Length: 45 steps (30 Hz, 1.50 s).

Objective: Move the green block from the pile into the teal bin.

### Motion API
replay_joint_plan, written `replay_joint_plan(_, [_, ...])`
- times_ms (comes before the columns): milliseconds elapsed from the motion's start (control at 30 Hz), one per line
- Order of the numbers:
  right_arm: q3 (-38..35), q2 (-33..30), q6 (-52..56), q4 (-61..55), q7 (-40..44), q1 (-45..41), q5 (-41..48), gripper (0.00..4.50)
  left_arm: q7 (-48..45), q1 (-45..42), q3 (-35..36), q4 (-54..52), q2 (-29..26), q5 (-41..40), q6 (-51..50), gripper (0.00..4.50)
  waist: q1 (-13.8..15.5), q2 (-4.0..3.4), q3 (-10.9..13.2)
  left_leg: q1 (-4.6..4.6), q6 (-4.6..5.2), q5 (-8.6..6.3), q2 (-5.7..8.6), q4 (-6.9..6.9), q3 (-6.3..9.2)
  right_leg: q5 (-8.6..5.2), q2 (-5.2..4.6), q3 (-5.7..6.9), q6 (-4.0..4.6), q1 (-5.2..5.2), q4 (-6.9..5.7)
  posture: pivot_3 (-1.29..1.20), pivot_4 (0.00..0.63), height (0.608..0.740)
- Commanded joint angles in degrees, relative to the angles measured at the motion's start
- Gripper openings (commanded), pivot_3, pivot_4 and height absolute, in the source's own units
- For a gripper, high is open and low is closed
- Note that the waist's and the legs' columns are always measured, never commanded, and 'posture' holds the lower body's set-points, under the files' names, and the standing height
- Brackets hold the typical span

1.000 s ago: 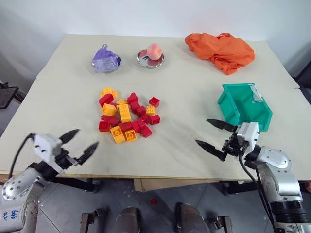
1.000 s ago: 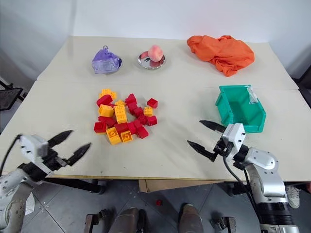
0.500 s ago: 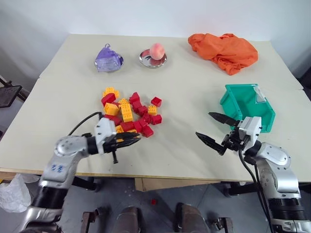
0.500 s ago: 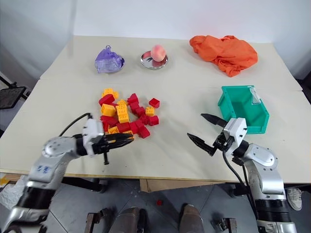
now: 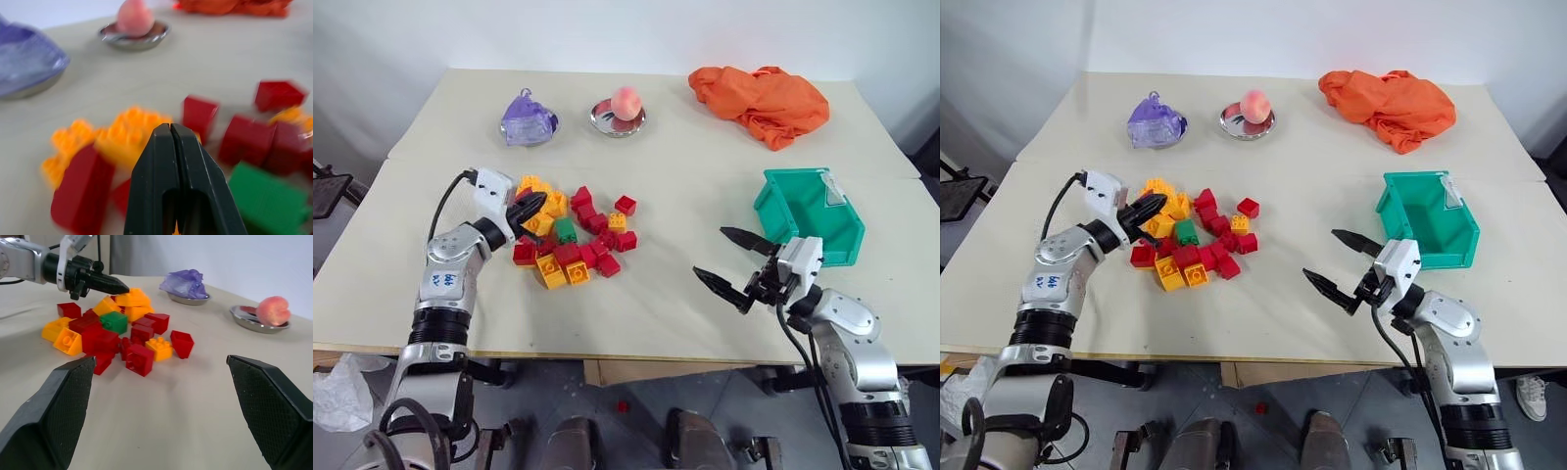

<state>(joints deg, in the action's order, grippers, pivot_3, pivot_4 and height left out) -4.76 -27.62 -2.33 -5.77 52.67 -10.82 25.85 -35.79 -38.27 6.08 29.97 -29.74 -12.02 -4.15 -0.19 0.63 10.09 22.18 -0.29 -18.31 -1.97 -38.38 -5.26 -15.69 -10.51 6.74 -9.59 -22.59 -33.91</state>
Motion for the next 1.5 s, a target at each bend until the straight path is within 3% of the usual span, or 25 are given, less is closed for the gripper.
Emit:
replay_joint_plan(33, [0.20, 0.47, -0.15, -2.62, -0.45, -0.78, 0.28, 4.50, -9.91, 2.96, -2.08, -5.24, -1.79, -1.28, 3.61, 0.03, 0.00, 0.00, 0.00, 0.00, 0.00, 0.00, 0.00, 0.00, -0.01, 0.00, 0.00, 0.00, 0.00, 0.00, 0.00, 0.00, 0.150, 0.740])
replay_joint_plan(267, [1.58, 0.88, 0.34, -3.02, -0.07, -1.68, 0.32, 4.50, -23.97, 13.57, -2.54, -19.31, -7.42, -6.06, 1.18, 0.03, -0.25, -0.01, 0.00, 0.00, 0.00, 0.00, -0.02, -0.02, -0.01, 0.00, 0.00, -0.02, 0.00, -0.02, -0.02, 0.00, 0.150, 0.740])
replay_joint_plan(500, [2.63, 1.23, 0.75, -2.31, 0.73, -3.29, 0.52, 4.50, -23.05, 22.18, 7.80, -21.36, -12.66, -10.95, -3.62, 0.03, -0.16, -0.02, 0.01, 0.00, 0.00, 0.00, -0.03, 0.00, 0.00, 0.00, 0.00, -0.02, 0.01, -0.03, -0.03, 0.00, 0.150, 0.740])
replay_joint_plan(700, [3.34, 1.42, 0.29, -0.09, 2.50, -5.35, 0.17, 4.50, -20.80, 32.57, 20.42, -20.29, -14.87, -13.49, -1.73, 1.48, -0.73, -0.03, 0.01, -0.01, 0.00, -0.01, -0.05, 0.08, 0.01, 0.00, 0.00, -0.03, 0.01, -0.06, -0.02, 0.00, 0.150, 0.740])
replay_joint_plan(900, [2.28, 0.53, 0.34, 2.10, 3.61, -6.62, 0.50, 4.50, -20.08, 36.66, 21.22, -25.22, -14.88, -13.85, -3.27, 3.42, -0.11, -0.02, 0.02, -0.01, 0.00, -0.01, -0.05, 0.06, 0.01, 0.00, -0.01, -0.02, 0.01, -0.05, -0.04, 0.00, 0.150, 0.740])
replay_joint_plan(1000, [1.32, -1.19, 0.73, 1.33, 4.64, -4.37, 0.78, 4.50, -19.91, 33.28, 17.66, -29.53, -14.82, -15.00, -6.77, 4.34, 0.33, -0.02, 0.01, 0.00, 0.01, -0.01, -0.04, 0.05, 0.00, 0.00, -0.02, -0.02, 0.01, -0.05, -0.04, 0.00, 0.150, 0.740])
replay_joint_plan(1167, [-0.39, -4.96, 0.73, 1.15, 7.17, -1.68, 1.21, 4.50, -20.06, 17.80, 4.96, -26.99, -13.92, -8.28, -7.55, 4.34, 1.33, -0.02, 0.01, 0.00, 0.00, -0.01, -0.01, -0.04, 0.00, 0.00, -0.01, -0.01, 0.01, -0.02, -0.08, 0.00, 0.150, 0.740])
replay_joint_plan(1400, [-1.91, -6.80, 1.47, -0.41, 7.66, -0.30, 1.52, 4.50, -20.10, -4.47, -9.06, -7.34, -11.17, 4.88, -5.07, 4.34, 0.03, -0.01, 0.01, -0.02, -0.01, 0.00, -0.01, 0.08, -0.08, 0.00, 0.03, -0.02, 0.01, -0.05, -0.01, 0.00, 0.150, 0.740])
replay_joint_plan(1500, [-2.85, -5.83, 3.09, -3.40, 5.09, 0.89, 2.57, 4.50, -21.91, -9.46, -12.40, -0.53, -10.82, 8.23, -4.42, 4.34, -0.15, 0.01, 0.02, 0.00, 0.00, 0.00, -0.01, 0.10, -0.08, 0.00, 0.03, 0.00, 0.01, -0.05, 0.03, 0.00, 0.150, 0.740])
